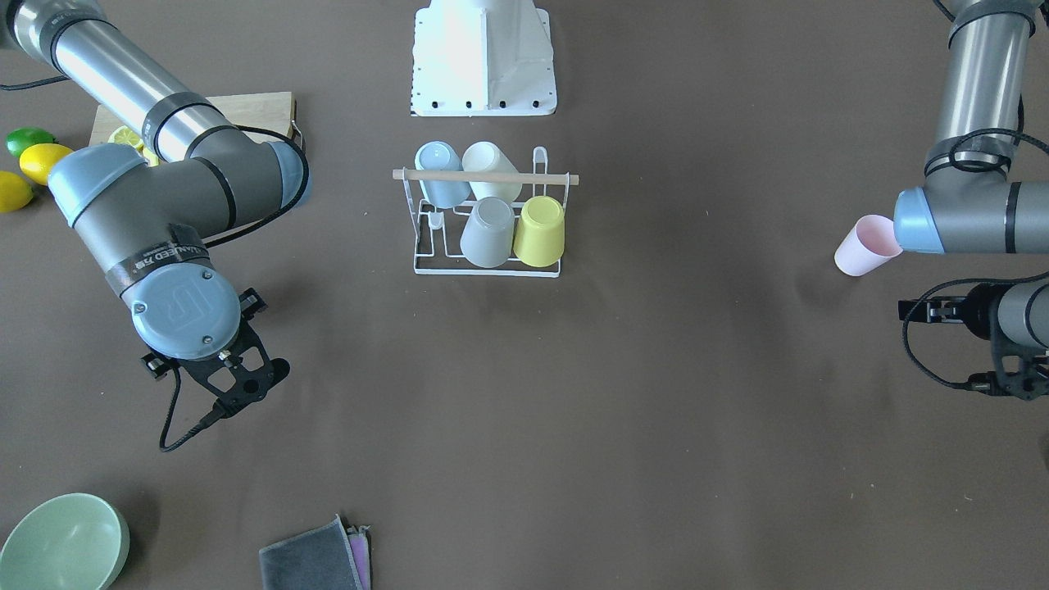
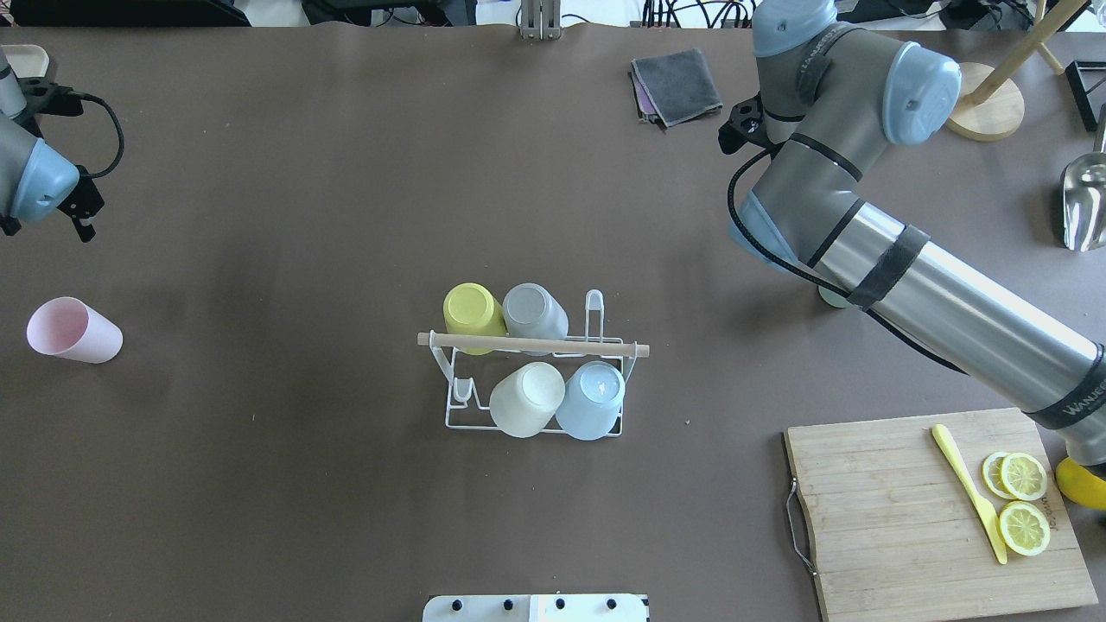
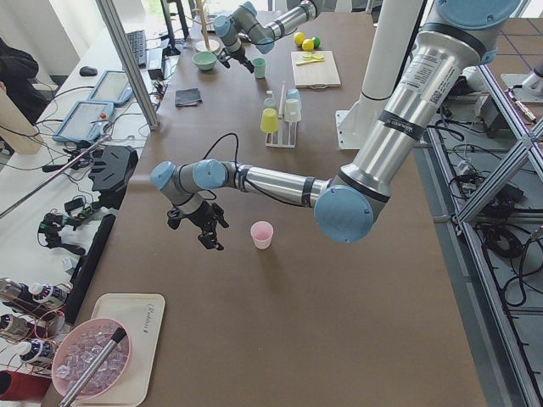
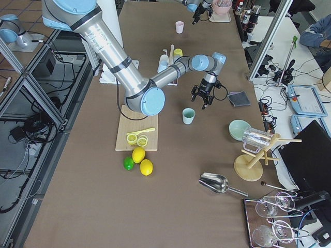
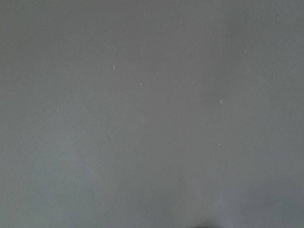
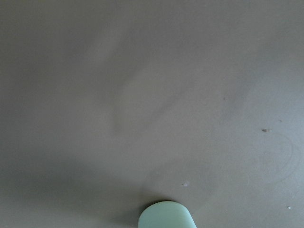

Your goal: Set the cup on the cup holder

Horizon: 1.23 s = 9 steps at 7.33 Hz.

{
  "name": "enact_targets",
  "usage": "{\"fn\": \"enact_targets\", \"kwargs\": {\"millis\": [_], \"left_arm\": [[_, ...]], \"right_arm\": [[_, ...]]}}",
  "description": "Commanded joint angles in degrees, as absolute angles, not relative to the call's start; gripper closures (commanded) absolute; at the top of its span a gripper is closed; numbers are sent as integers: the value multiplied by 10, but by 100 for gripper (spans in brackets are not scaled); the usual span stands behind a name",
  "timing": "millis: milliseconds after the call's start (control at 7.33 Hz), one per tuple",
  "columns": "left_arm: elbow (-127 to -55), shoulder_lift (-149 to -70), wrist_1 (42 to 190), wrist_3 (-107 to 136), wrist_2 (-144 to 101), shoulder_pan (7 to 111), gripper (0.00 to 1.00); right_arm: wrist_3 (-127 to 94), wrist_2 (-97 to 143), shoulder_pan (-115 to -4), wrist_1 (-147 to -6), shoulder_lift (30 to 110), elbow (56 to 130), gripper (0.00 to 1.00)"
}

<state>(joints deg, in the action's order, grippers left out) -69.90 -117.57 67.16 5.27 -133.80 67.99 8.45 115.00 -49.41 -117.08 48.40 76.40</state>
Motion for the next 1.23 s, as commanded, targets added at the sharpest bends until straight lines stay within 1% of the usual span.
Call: {"fn": "enact_targets", "kwargs": {"millis": [0,818,1091], "left_arm": [[-685,-1176,664,54,-1383,684,2],[-672,-1179,664,53,-1395,663,2],[-671,-1193,628,53,-1403,643,2]], "right_arm": [[144,1122,-479,-1188,488,761,0],[268,1037,-433,-1218,497,759,0],[267,1027,-424,-1221,502,760,0]]}}
